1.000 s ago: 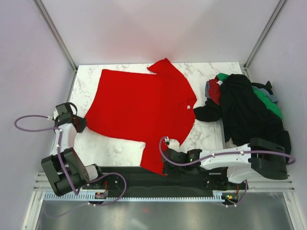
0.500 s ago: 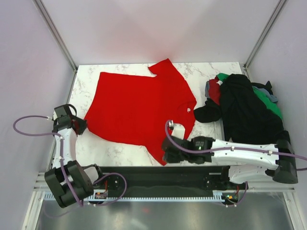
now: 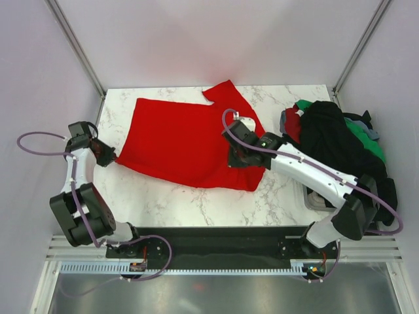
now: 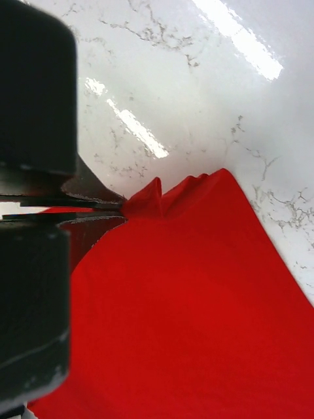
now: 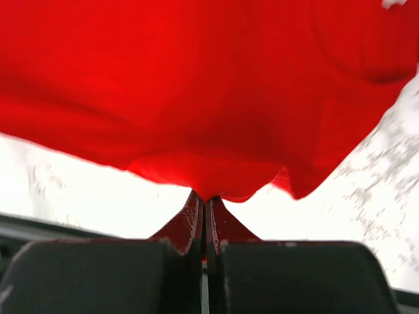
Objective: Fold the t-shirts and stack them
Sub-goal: Fold the tshirt
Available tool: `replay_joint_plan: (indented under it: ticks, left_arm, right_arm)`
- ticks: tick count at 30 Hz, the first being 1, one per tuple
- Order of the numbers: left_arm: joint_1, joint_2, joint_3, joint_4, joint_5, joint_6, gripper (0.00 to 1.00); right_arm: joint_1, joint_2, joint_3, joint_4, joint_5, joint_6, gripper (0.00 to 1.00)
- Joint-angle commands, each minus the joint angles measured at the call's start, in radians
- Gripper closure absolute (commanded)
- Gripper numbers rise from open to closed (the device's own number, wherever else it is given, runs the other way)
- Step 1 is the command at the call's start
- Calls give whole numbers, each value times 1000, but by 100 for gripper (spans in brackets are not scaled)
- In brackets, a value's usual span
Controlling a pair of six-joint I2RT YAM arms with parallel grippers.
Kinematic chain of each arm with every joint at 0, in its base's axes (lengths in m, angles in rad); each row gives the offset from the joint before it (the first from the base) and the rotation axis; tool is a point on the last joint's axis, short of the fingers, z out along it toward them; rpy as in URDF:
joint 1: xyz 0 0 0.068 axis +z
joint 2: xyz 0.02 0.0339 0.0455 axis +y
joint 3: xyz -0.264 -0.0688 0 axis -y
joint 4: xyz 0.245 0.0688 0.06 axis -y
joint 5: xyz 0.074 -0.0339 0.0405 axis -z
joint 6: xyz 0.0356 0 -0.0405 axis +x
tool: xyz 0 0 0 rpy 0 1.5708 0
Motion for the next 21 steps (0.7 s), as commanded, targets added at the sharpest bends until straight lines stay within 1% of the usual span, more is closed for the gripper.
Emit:
replay_joint_plan:
  ticks: [1,5,9,13,17,21]
  left_arm:
    - [-5,73,77,-25,26,74,98]
    - [-11,168,146,-39,46,97,98]
    - [-28,241,183,-39,57,97,98]
    - [-76,297,229,-39,23,109,98]
    - [-119,354,292,-44,-6,126,98]
    - [-133,408,347,-61,-32,132,98]
  right_arm:
    - [-67,49,104,-18,-17,-123,100]
    - [-142,113,164,-23,-24,-178,100]
    - [-188,167,218,-23,-38,-212,100]
    - [-216,214,264,-27,-38,-236,100]
    - [-247,247,275,-30,-32,-244,100]
    - [-277,259,267,-33,-31,-250,100]
